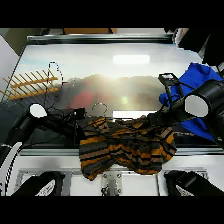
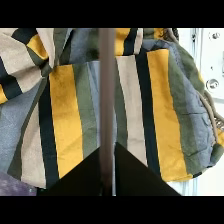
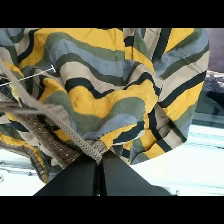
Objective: Fold the clothes and pants, and hang the long-sleeved shirts on hangers.
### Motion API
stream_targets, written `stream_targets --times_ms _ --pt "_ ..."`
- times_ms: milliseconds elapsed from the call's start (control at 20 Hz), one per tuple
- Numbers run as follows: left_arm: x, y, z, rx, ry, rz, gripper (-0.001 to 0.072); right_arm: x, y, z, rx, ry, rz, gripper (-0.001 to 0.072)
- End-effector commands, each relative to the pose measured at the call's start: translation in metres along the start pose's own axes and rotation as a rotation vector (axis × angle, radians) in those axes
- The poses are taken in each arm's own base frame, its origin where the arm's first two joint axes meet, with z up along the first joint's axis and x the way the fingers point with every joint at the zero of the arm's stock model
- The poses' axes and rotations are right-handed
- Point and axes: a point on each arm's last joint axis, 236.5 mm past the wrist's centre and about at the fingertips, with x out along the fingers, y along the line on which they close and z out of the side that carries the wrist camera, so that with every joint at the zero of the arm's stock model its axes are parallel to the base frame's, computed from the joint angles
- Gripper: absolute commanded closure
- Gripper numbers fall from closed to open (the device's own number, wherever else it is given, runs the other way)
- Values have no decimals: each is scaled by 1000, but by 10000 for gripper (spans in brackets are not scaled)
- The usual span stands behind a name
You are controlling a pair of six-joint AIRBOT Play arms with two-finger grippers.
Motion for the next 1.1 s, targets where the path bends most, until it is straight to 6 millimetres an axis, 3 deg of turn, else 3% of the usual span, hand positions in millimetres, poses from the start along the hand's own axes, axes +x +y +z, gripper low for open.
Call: stream_targets --times_ms 0,200,650,1050 --pt "0 2 1 0 -2 8 697 -1 2 1 4 -9 7 702" --pt "0 2 1 0 -3 7 697 -1 13 7 9 -41 34 702" --pt "0 10 4 50 -17 43 697 -7 56 17 -15 -114 163 703" --pt "0 11 16 44 -67 49 696 -20 104 33 -12 -188 361 703"
